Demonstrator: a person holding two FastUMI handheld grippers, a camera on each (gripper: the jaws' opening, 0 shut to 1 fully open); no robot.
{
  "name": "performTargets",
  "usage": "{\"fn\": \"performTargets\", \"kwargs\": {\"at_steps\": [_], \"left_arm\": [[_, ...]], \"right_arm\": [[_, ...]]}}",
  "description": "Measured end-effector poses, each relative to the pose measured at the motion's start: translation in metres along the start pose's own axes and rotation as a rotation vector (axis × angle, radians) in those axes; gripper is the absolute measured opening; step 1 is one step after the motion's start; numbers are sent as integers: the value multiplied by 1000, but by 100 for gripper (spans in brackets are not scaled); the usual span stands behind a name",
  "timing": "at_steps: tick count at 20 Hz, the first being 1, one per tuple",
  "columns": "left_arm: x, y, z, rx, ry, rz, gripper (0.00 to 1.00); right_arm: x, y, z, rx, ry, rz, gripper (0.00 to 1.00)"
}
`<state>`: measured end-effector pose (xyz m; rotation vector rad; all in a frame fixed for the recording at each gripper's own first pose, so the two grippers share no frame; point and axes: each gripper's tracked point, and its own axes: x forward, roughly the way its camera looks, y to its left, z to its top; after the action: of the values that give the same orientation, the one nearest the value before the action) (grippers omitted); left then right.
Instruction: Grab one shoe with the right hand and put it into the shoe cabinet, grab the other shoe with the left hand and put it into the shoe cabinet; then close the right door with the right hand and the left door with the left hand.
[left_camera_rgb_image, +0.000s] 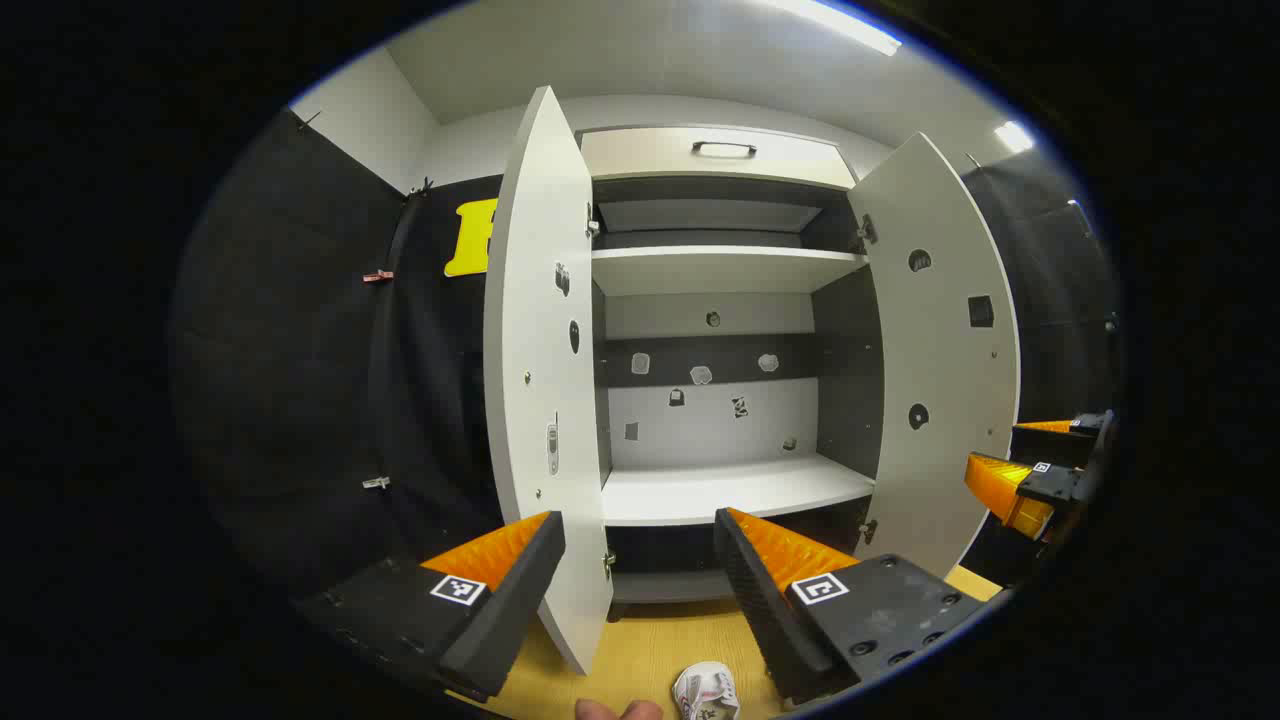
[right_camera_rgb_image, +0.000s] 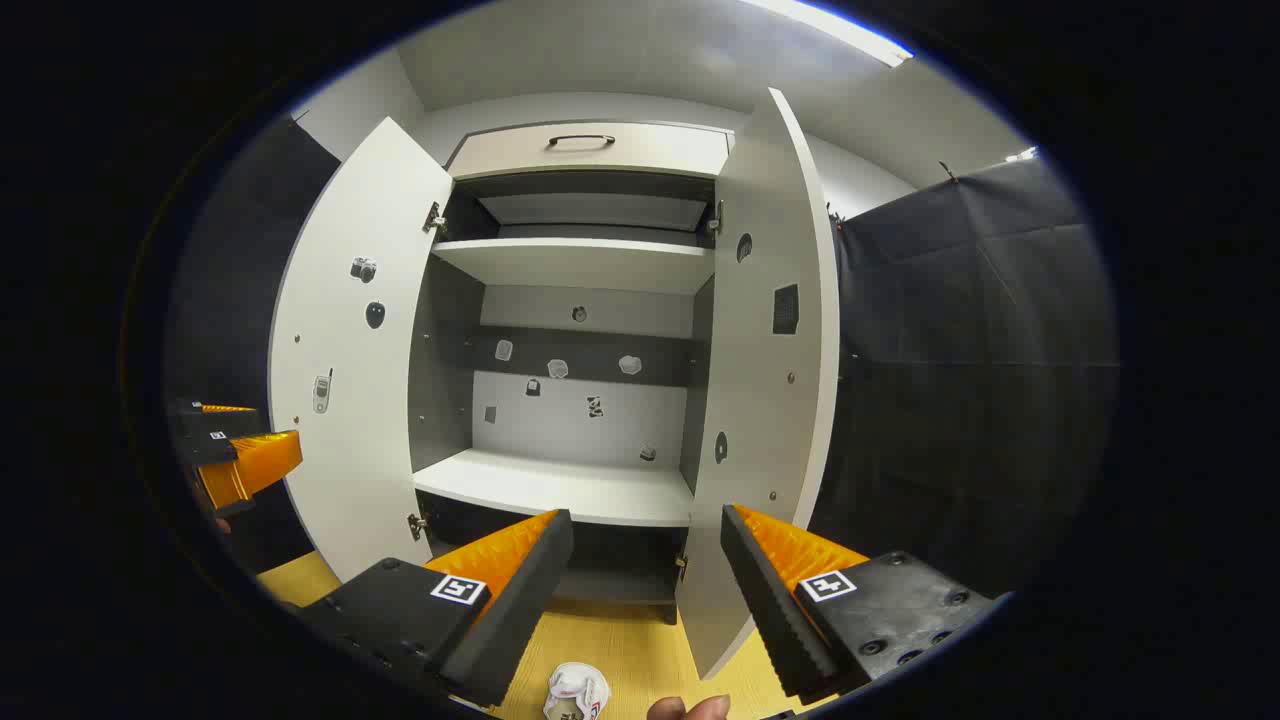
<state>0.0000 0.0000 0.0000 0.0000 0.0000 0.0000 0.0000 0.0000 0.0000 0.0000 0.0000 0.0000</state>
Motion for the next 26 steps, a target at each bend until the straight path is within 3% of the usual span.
{"fn": "performTargets", "kwargs": {"at_steps": [19,26], "left_arm": [[1,4,-1,-11,-8,15,95],[0,8,-8,-23,-15,33,95]], "right_arm": [[3,5,-11,32,43,13,98],[-12,37,-69,73,166,84,98]]}}
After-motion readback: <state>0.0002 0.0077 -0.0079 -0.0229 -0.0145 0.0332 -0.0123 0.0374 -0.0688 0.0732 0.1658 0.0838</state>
